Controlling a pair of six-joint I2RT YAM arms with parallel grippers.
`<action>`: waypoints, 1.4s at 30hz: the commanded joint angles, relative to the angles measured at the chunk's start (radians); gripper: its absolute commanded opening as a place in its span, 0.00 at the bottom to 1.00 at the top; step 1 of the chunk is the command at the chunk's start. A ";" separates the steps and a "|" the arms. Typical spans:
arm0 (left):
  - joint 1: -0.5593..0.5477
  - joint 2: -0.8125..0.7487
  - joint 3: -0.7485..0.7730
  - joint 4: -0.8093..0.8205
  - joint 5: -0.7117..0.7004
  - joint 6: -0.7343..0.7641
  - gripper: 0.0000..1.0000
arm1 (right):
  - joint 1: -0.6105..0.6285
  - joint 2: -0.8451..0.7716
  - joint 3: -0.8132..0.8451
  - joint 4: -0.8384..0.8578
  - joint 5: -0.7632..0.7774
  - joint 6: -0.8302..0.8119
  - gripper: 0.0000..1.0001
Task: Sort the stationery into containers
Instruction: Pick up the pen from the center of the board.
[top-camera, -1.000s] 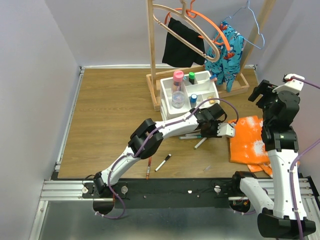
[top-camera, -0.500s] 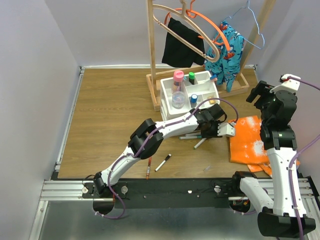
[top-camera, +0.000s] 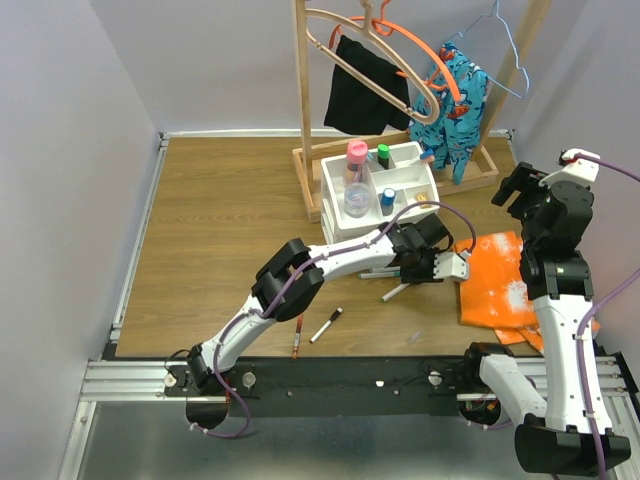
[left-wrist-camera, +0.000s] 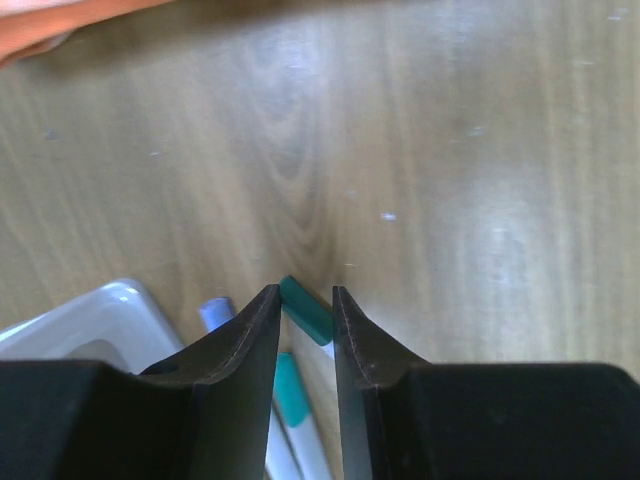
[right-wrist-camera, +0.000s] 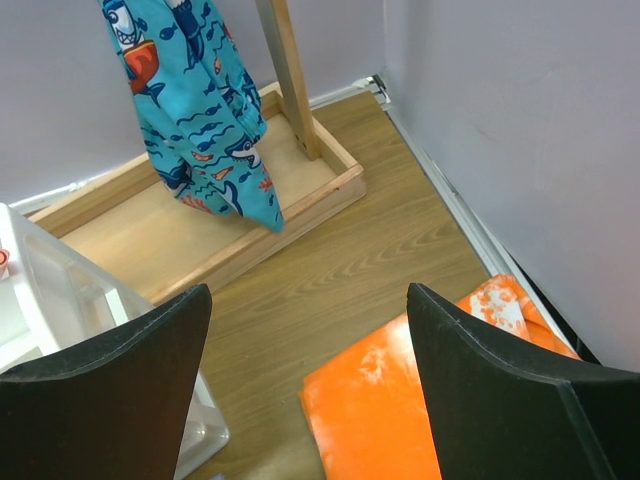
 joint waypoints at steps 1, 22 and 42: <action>-0.032 -0.047 -0.061 -0.073 0.037 -0.020 0.35 | -0.006 -0.011 -0.010 0.003 -0.015 0.017 0.87; -0.055 -0.144 -0.157 -0.009 -0.124 -0.069 0.43 | -0.006 -0.045 -0.050 0.006 -0.038 0.034 0.86; -0.053 -0.065 -0.139 -0.013 -0.061 -0.112 0.32 | -0.006 -0.049 -0.061 0.000 -0.027 0.024 0.86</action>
